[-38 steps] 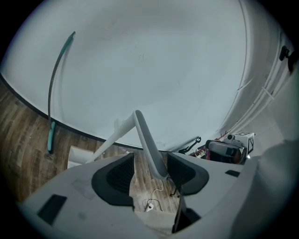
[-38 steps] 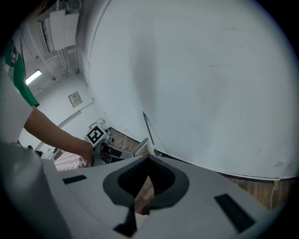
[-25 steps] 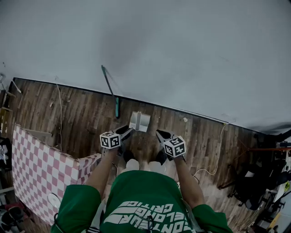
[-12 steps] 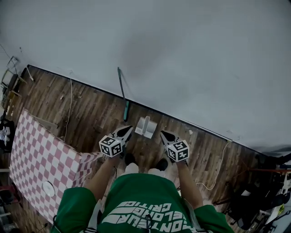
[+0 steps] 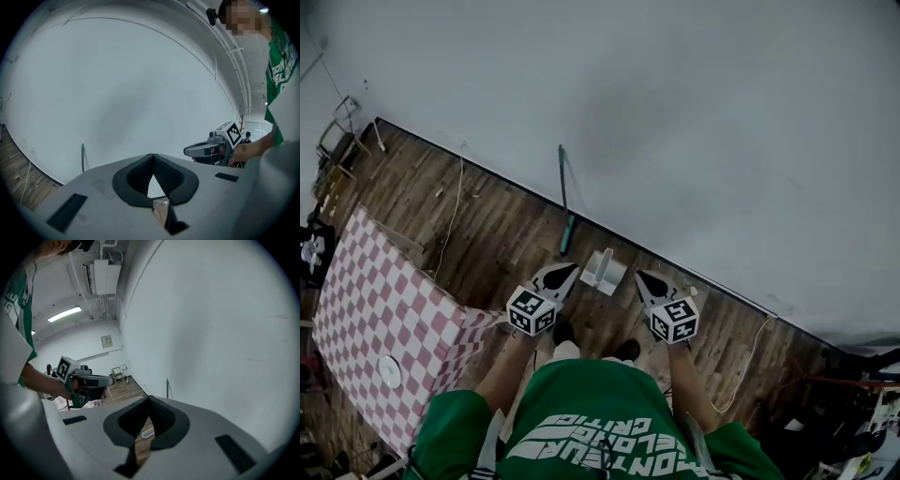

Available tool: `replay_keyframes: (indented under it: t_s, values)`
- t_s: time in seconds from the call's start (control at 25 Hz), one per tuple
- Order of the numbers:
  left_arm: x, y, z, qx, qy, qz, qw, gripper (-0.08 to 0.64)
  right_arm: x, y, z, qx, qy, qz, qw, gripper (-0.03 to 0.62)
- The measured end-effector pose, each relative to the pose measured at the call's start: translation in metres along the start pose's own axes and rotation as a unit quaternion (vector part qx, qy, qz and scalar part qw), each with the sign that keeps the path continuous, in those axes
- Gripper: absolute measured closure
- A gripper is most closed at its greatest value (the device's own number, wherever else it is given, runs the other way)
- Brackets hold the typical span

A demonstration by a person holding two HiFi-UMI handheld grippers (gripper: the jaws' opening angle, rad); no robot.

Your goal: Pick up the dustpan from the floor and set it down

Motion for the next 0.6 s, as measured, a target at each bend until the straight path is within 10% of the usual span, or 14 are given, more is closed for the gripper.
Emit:
replay_keyframes:
  t_s: [0.6]
  values:
    - [-0.005, 0.007, -0.011, -0.025, 0.031, -0.013, 0.9991, 0.557, 0.003, 0.002, -0.011, 0.008, 0.033, 0.0, 0.999, 0.584]
Point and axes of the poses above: the fingertips, and each gripper's own axes: x backward along the fingers, z to its left, y out of its top, the point moved 10 cm from there along x, backward along the fingers, and after that the axes turned 5 degrees about -z, right-handed, at the moved point
